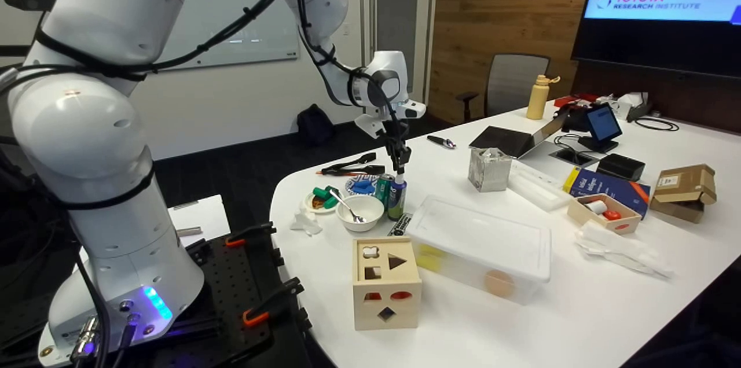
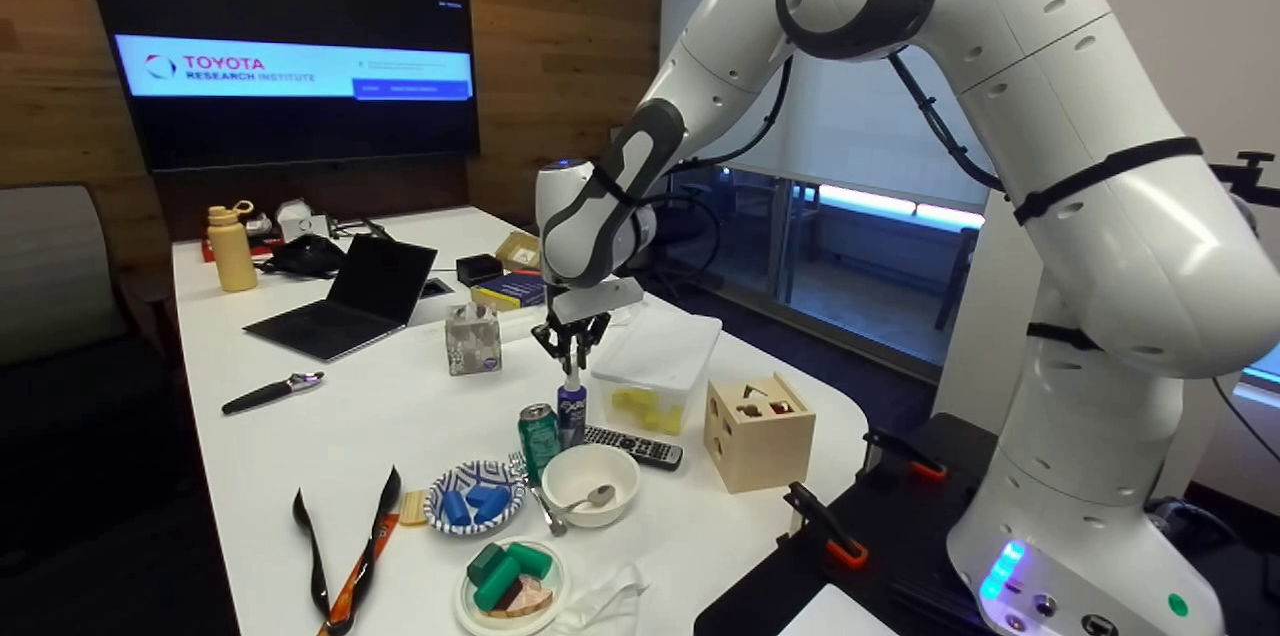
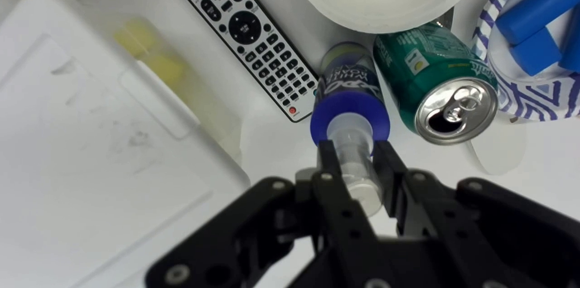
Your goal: Pick up the clear cap next to the white bowl and place it on the blue spray bottle
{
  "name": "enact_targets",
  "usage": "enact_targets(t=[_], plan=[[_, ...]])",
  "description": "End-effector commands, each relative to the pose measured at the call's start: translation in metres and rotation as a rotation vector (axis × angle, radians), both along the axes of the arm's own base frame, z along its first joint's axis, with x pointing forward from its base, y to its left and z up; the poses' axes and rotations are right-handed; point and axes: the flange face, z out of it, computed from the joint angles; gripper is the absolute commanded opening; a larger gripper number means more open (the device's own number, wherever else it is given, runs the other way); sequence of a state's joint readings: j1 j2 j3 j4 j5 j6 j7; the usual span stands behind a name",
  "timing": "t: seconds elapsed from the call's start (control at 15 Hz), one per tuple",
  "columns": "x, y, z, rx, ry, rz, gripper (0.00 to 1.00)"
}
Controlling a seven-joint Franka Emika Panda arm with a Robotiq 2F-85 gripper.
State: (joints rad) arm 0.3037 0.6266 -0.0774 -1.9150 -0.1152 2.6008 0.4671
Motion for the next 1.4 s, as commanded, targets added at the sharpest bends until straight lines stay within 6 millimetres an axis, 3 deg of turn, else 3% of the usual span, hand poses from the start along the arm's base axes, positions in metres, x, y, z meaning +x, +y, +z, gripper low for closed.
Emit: enact_targets(t=[0.0,1.33], plan=[[0.006,0.0,-0.004,0.037,0.009,0.015,0.06],[0.005,0.002,-0.026,0.082,0.107,-0.026,0.06]])
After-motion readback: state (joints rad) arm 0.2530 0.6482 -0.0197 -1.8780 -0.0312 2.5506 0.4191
